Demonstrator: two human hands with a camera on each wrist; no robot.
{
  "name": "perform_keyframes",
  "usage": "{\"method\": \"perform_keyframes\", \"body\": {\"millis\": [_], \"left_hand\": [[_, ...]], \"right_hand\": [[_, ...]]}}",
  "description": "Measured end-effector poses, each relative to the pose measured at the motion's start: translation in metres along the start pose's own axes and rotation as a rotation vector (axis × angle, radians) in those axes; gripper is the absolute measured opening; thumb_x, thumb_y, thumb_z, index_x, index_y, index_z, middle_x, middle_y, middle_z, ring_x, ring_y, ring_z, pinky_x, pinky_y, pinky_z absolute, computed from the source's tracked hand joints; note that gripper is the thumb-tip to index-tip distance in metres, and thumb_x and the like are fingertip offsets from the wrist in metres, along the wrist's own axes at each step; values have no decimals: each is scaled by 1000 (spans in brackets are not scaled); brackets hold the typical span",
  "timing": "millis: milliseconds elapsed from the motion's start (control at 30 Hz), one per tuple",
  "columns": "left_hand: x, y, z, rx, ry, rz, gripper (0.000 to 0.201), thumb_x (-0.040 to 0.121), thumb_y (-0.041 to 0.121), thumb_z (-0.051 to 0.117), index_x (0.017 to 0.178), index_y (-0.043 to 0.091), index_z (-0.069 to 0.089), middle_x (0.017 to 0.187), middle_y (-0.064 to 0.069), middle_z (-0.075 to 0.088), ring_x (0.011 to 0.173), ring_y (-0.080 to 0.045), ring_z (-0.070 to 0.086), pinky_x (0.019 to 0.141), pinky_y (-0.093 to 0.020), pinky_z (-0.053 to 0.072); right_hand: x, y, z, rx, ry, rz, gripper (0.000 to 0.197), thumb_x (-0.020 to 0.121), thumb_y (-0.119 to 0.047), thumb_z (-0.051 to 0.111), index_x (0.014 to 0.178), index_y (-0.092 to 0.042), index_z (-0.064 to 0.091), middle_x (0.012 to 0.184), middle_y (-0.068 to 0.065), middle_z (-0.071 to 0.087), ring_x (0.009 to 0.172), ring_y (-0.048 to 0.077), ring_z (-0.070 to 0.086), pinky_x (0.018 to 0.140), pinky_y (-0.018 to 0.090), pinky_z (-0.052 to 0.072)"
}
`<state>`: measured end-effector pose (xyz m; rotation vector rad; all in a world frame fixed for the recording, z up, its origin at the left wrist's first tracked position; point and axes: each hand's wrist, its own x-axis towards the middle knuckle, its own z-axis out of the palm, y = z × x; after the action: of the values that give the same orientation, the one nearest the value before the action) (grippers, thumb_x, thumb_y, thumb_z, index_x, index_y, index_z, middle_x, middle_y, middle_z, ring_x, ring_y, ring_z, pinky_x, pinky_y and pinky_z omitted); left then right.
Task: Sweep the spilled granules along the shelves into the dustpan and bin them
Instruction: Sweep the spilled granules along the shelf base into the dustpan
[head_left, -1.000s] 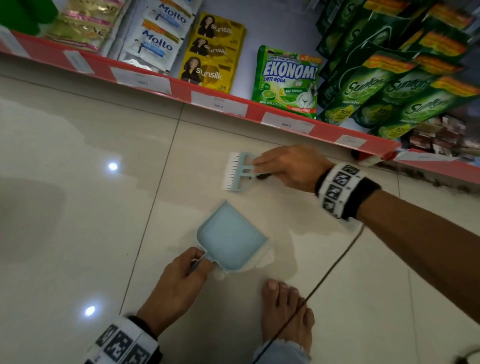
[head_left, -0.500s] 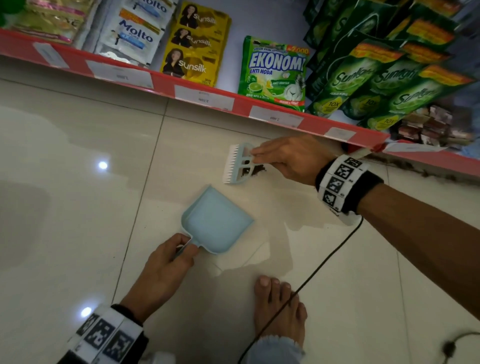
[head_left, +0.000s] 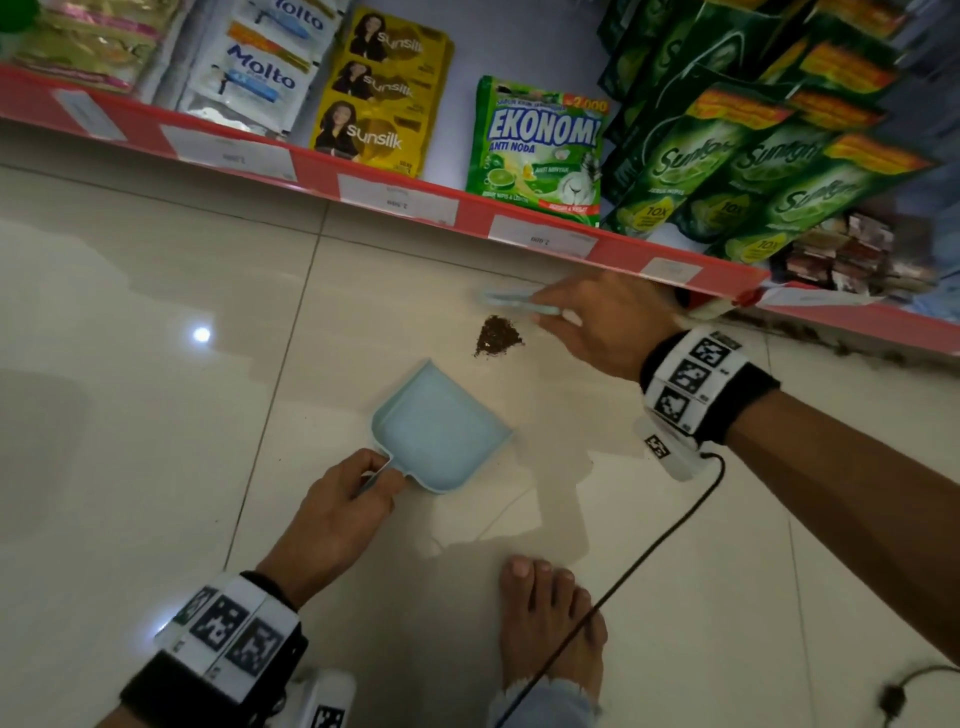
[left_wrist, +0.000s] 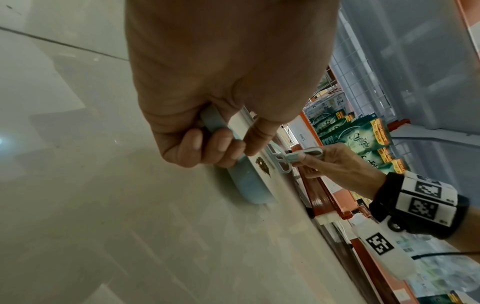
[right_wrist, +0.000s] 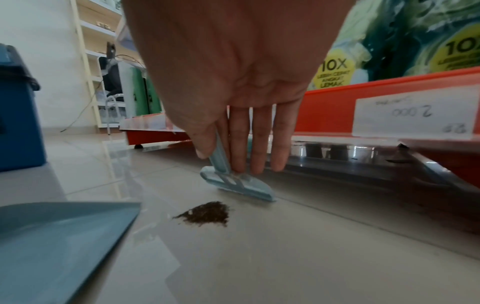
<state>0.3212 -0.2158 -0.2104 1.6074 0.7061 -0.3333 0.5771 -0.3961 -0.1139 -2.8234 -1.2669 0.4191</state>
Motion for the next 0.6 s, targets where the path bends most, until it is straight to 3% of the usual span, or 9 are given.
{"method": "perform_keyframes", "body": {"millis": [133,267,367,467,600], "left_hand": [[3,1,-1,30,10,-4,27,98,36,55,84,14,61,53,12,56,48,-1,46,54,-26,38],[9,8,1,91,-5,3,29,98,34,55,76,16,59,54,11,56,46,1,46,50,-18,37],[18,17,1,135,-19,-3,30,97,29,56,72,13,57,61,6,56,51,-5,47,54,-24,38],[25,26,0,167,-33,-5,30,96,27,56,70,13,57,60,5,55,51,-7,46,54,-25,37],[32,36,2,172,-44,-16,32,97,28,56,70,11,56,63,-2,54,56,-13,47,56,-28,39]], "right_hand": [[-14,-17,9,54,-73,-43,33,100,-45,46,122,-31,67,119,-6,70,103,24,64,80,41,53],[-17,-16,4,77,80,-2,28,101,-41,46,113,-31,69,108,-5,71,92,25,65,69,36,50],[-9,-9,-5,52,193,101,28,102,-39,46,111,-24,68,103,1,71,87,29,65,63,30,34],[-5,-8,-3,-23,134,133,29,102,-38,43,111,-20,65,107,3,68,92,32,63,65,32,34],[-7,-20,8,-1,63,115,31,102,-40,43,109,-21,67,99,1,67,86,28,63,65,31,40]]}}
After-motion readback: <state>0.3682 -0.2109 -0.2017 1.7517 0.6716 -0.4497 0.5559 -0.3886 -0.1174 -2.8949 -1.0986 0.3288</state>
